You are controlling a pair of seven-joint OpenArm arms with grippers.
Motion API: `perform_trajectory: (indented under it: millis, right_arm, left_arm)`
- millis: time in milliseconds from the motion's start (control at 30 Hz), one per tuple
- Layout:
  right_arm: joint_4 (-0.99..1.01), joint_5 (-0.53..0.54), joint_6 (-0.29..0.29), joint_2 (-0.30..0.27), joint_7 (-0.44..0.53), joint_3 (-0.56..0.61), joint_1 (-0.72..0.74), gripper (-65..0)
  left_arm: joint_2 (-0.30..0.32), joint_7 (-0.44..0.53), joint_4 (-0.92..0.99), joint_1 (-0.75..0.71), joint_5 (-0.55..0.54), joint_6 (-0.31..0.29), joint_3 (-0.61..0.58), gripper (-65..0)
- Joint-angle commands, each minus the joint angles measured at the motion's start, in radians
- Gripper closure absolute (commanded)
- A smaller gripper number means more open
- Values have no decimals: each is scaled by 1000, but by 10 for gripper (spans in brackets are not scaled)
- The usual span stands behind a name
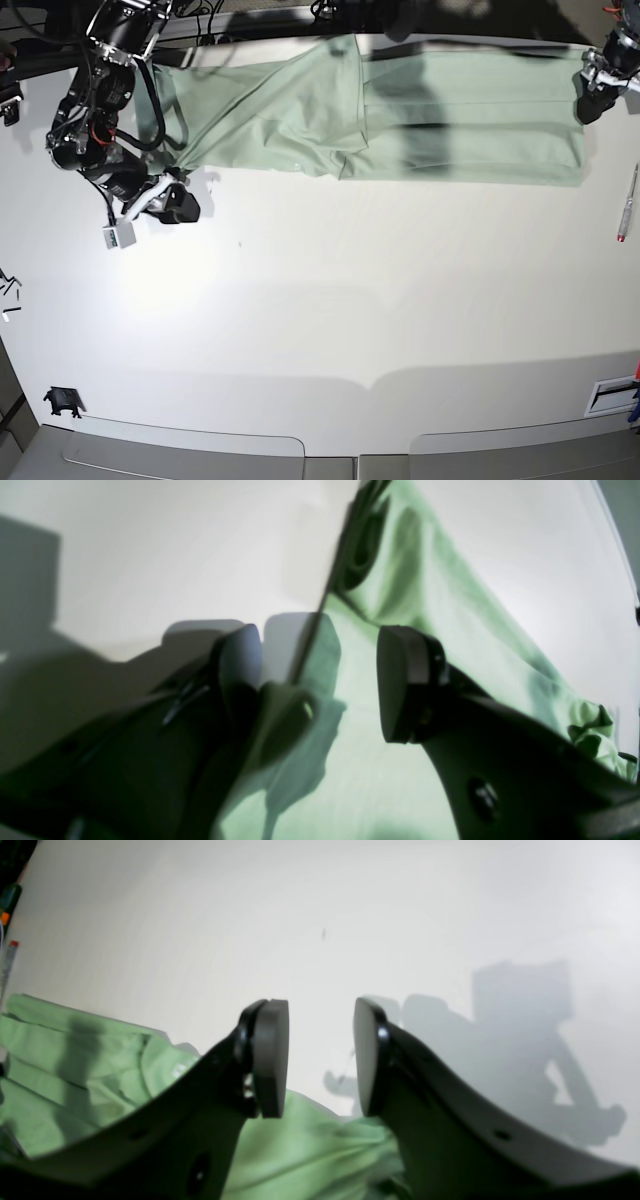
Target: Fold the T-shirt properly
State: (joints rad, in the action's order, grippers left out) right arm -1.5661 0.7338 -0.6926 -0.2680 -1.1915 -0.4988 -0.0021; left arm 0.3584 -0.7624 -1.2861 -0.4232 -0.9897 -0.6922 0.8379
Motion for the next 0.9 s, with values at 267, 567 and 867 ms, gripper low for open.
perform_trajectory:
  millis: [267, 567, 867]
  right_arm:
    - [-16, 26, -6, -9, 29, -4, 16, -206]
    - [-16, 28, -6, -9, 40, -4, 16, -206]
    - [-16, 29, -6, -9, 50, -4, 16, -206]
  left_arm:
    - [15, 9, -16, -3, -3, -6, -111, -343]
    - [14, 45, -15, -3, 40, -6, -114, -315]
    - [-19, 117, -15, 3, 109, -6, -114, -313]
